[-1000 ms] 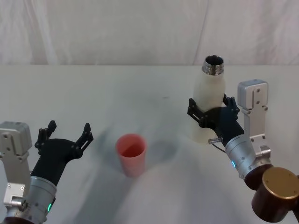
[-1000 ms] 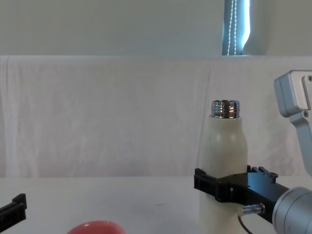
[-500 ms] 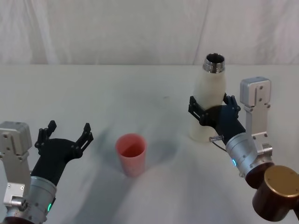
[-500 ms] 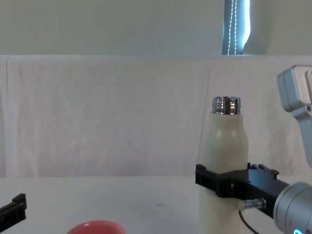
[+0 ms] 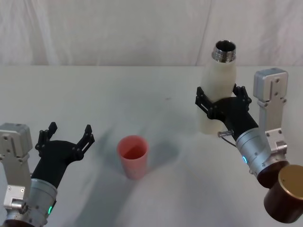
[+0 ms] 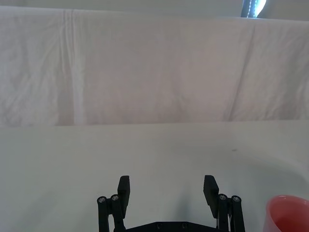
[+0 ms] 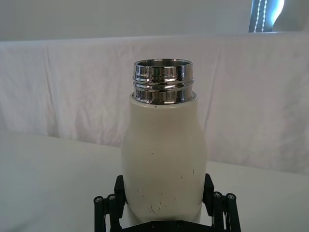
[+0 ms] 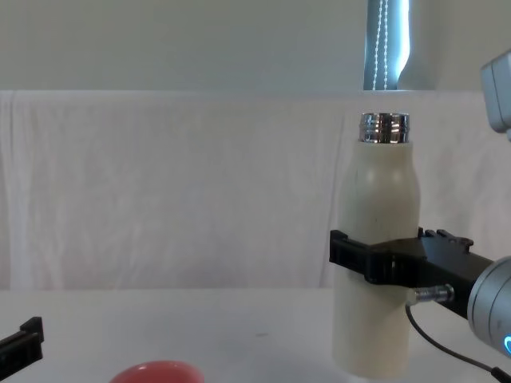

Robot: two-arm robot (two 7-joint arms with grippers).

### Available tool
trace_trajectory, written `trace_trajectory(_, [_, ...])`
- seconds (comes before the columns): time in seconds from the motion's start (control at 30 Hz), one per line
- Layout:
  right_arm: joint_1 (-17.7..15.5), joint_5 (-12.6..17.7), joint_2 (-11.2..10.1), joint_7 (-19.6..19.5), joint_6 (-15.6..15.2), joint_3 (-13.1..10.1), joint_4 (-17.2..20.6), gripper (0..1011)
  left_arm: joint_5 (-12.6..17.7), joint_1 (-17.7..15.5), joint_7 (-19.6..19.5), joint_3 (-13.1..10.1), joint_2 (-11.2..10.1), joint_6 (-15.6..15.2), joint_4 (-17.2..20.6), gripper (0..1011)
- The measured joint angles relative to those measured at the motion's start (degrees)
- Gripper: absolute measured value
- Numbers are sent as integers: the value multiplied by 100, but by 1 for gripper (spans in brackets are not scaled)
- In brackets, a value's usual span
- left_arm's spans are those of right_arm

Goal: Grasp the thermos with one hand and pour water into the cup lid.

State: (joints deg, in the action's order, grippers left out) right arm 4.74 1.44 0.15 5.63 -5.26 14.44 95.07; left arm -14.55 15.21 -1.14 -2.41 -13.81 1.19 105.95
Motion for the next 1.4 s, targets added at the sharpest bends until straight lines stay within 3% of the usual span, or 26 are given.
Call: trace_trajectory(1.4, [-17, -29, -19, -1, -21, 18, 67, 950, 0, 0, 0, 0, 0, 0, 0, 1001])
